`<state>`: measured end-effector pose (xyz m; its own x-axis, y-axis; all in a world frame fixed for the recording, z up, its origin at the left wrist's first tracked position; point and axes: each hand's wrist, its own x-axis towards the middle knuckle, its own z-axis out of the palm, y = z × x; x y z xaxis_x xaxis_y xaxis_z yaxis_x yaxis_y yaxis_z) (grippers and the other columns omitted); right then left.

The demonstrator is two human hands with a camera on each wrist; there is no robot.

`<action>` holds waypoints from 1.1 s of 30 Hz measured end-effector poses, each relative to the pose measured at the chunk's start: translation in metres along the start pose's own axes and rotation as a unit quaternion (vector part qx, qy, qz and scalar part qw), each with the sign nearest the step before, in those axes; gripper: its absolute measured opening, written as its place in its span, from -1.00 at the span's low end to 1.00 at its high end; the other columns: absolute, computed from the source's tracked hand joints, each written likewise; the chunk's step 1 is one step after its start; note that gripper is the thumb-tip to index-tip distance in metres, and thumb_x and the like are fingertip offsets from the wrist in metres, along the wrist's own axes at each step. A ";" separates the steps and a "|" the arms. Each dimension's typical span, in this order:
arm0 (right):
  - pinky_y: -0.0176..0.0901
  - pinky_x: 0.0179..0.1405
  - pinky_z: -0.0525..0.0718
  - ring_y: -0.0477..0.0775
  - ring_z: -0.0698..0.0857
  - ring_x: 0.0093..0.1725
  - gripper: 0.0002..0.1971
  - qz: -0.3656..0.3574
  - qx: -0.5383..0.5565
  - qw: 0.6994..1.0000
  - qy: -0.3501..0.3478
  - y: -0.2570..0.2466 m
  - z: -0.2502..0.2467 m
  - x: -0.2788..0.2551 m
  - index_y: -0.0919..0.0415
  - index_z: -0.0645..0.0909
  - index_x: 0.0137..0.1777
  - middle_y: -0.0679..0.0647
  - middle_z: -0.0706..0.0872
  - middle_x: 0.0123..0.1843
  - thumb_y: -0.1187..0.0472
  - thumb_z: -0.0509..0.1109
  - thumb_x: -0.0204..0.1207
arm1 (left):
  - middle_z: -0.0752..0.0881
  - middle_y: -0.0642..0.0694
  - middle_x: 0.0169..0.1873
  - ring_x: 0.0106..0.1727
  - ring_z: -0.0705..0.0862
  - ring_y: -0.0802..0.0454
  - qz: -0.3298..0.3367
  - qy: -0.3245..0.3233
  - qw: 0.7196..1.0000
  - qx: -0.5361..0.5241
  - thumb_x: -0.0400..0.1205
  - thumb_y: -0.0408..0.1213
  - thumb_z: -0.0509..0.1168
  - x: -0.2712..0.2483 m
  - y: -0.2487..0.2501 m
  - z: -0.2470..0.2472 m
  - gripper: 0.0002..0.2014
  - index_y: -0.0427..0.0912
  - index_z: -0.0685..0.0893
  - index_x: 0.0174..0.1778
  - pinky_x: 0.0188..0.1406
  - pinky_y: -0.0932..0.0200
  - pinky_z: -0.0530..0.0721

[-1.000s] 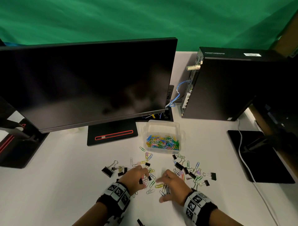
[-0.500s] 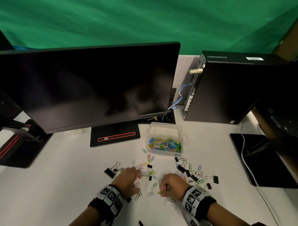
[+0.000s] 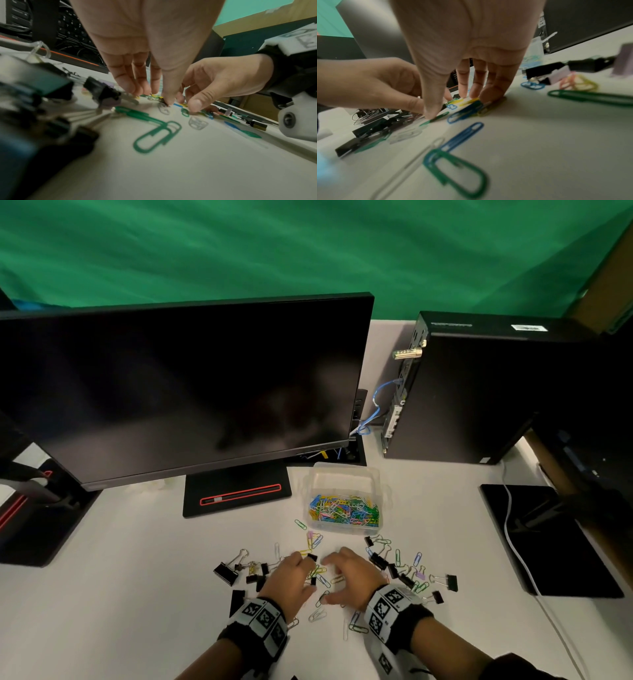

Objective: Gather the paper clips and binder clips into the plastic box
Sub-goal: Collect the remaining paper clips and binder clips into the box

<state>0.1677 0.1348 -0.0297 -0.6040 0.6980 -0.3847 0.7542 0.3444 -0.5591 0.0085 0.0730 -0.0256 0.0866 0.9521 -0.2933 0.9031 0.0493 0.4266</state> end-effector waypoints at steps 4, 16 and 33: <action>-0.19 -0.16 0.42 0.01 0.51 -0.04 -0.35 0.002 0.012 1.000 0.004 -0.005 0.002 0.007 0.00 0.47 0.28 -0.06 0.35 -0.02 -0.01 0.60 0.18 | 0.53 -0.12 0.25 0.28 0.55 -0.07 -0.001 0.003 1.000 -0.004 0.63 -0.26 0.21 0.007 0.003 -0.003 -0.63 -0.13 0.45 0.38 0.23 0.17 0.46; -0.07 0.01 0.61 -0.02 0.52 -0.11 -0.66 0.000 0.053 0.998 0.040 0.000 0.004 0.007 0.06 0.59 0.11 -0.04 0.43 -0.10 0.08 0.50 0.34 | 0.69 -0.35 0.00 0.05 0.66 -0.25 -0.008 0.031 0.999 -0.029 0.61 -0.45 0.12 0.022 -0.004 -0.010 -0.78 -0.39 0.63 0.06 -0.02 0.04 0.55; -0.17 0.33 0.49 0.05 0.44 0.29 -0.53 -0.085 0.011 0.996 0.001 -0.010 0.014 -0.021 0.07 0.53 0.33 0.09 0.51 0.24 0.29 0.24 0.39 | 0.64 -0.03 0.12 0.10 0.62 0.06 -0.018 0.049 0.995 -0.082 0.58 -0.60 0.06 0.009 -0.028 -0.034 -0.57 -0.06 0.67 0.12 -0.01 0.45 0.47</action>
<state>0.1692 0.1079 -0.0261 -0.7225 0.6317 -0.2810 0.6346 0.4446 -0.6322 -0.0304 0.0905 -0.0114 0.0063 0.9734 -0.2291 0.8230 0.1251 0.5540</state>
